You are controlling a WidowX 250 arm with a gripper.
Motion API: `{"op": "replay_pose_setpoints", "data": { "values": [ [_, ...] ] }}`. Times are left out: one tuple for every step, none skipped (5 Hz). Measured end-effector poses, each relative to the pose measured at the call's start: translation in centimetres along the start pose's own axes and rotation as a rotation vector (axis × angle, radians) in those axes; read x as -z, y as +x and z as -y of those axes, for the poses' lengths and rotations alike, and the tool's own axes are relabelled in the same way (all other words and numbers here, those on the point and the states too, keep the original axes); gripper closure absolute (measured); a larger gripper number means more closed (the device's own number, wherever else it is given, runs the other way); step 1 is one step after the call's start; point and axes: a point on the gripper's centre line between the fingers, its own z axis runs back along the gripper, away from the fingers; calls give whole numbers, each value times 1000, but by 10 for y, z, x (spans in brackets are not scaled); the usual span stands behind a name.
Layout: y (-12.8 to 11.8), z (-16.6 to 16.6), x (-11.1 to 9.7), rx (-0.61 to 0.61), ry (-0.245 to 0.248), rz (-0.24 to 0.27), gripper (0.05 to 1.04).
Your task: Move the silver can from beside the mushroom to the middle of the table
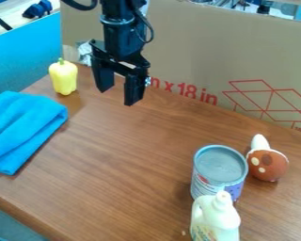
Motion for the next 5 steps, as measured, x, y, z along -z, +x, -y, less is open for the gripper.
{"op": "replay_pose_setpoints", "data": {
  "values": [
    [-3, 4, 11, 5, -12, -38, 82],
    [-1, 36, 18, 20, -34, -36, 82],
    [-2, 68, 15, 26, -15, 4, 82],
    [-4, 103, 18, 81, -41, 25, 82],
    [-4, 128, 16, 97, -84, 34, 82]
  ]
}}
